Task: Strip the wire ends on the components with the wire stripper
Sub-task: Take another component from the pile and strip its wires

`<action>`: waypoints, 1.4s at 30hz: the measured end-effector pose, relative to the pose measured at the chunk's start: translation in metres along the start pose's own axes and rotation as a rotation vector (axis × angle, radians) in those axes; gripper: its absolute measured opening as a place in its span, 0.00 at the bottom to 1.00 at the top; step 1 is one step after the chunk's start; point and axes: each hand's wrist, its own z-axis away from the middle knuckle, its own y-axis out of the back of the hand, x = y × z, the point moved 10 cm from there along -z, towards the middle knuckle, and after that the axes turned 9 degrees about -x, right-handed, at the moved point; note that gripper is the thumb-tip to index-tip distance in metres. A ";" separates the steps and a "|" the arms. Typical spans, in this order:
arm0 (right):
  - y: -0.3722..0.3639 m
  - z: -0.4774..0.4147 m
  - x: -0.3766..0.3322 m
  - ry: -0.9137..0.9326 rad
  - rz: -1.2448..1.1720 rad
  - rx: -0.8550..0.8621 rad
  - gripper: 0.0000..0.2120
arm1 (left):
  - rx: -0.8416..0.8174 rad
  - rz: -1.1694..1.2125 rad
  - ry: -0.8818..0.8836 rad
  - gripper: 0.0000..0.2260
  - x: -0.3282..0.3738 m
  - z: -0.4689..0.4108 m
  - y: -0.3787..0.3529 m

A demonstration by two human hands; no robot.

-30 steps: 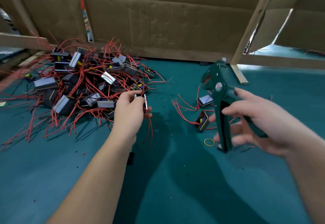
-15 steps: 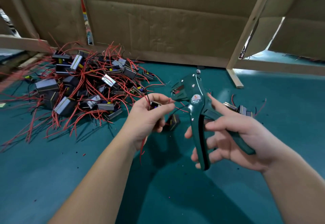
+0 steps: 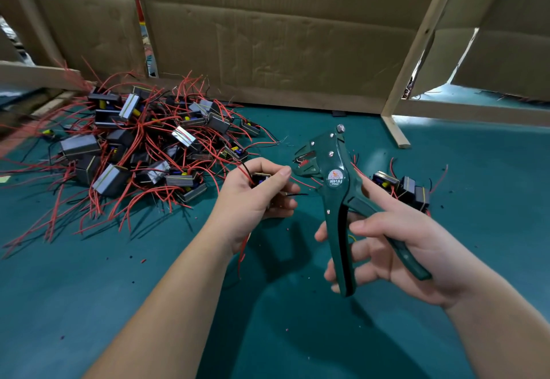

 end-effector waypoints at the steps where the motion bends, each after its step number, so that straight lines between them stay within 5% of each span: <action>1: 0.001 0.001 0.001 -0.002 -0.007 0.001 0.35 | 0.003 -0.005 -0.005 0.06 0.001 0.000 0.000; 6: 0.004 0.007 0.005 -0.026 0.019 0.023 0.30 | 0.017 -0.060 -0.047 0.08 0.004 0.000 0.002; 18: 0.032 0.025 0.011 -0.225 0.352 0.373 0.41 | 0.034 -0.240 -0.068 0.10 -0.002 -0.003 -0.003; 21: 0.035 0.025 0.004 -0.199 0.452 0.456 0.27 | 0.044 -0.264 -0.071 0.10 -0.002 -0.003 -0.003; 26: 0.012 0.025 0.016 -0.200 -0.049 0.171 0.21 | 0.046 -0.151 -0.089 0.10 -0.001 -0.004 0.000; 31: 0.056 0.040 0.006 -0.110 0.163 0.441 0.11 | 0.119 -0.143 -0.089 0.13 0.002 -0.003 0.012; 34: 0.055 0.046 -0.009 0.019 0.041 0.371 0.15 | 0.147 -0.119 -0.099 0.13 0.005 -0.005 0.020; 42: 0.005 0.023 -0.016 0.287 -0.352 -0.027 0.14 | -0.144 -0.049 -0.131 0.03 0.009 0.004 -0.025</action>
